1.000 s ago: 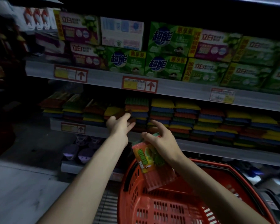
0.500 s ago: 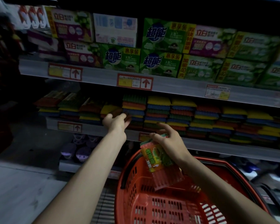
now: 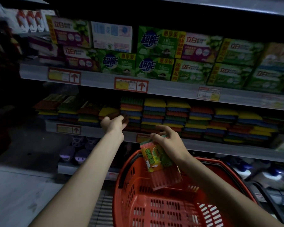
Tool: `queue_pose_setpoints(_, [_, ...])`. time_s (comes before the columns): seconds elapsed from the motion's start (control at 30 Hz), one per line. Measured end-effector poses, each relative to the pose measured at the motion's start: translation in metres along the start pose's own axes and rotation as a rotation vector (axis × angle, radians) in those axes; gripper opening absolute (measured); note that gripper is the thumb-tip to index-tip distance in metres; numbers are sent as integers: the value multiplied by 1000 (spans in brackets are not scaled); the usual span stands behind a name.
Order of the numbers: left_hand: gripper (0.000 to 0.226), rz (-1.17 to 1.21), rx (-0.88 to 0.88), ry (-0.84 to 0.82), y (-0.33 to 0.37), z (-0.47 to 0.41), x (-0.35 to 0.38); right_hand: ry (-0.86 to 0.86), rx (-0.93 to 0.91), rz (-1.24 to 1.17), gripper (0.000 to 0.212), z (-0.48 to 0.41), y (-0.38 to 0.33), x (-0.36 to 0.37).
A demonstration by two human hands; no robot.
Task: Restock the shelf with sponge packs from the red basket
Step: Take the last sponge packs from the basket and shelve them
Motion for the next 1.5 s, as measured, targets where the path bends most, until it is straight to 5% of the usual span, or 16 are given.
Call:
queue_pose_setpoints(0.07, [56, 11, -11, 1, 2, 4, -3, 4, 3, 3, 53, 3, 0, -5])
queue_pose_setpoints(0.33, [22, -289, 69, -170, 19, 53, -18, 56, 32, -121, 38, 19, -5, -19])
queue_pose_setpoints(0.6, [53, -804, -5, -594, -8, 144, -44, 49, 167, -406, 51, 41, 4, -24])
queue_pose_setpoints(0.77, [60, -755, -144, -780, -39, 189, -52, 26, 241, -513, 58, 65, 13, -34])
queue_pose_setpoints(0.93, [61, -721, -106, -809, -51, 190, -56, -78, 128, -368, 51, 89, 14, -46])
queue_pose_setpoints(1.03, [69, -787, 11, -786, -45, 183, -54, -155, 77, -274, 38, 100, 22, -58])
queue_pose_setpoints(1.2, [67, -1030, 341, -739, -31, 169, -44, -287, 146, -288, 45, 102, 41, -59])
queue_pose_setpoints(1.5, [74, -1098, 797, -791, -32, 187, -20, -219, 203, -372, 61, 88, 53, -64])
Point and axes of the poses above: each hand's wrist, its own z-axis away from the middle knuckle, its own x-axis out of the palm, y = z × x, the point moved 7 cm from there along -z, towards the middle knuckle, and after that the axes turned 2 degrees about z, right-handed, at the moved point
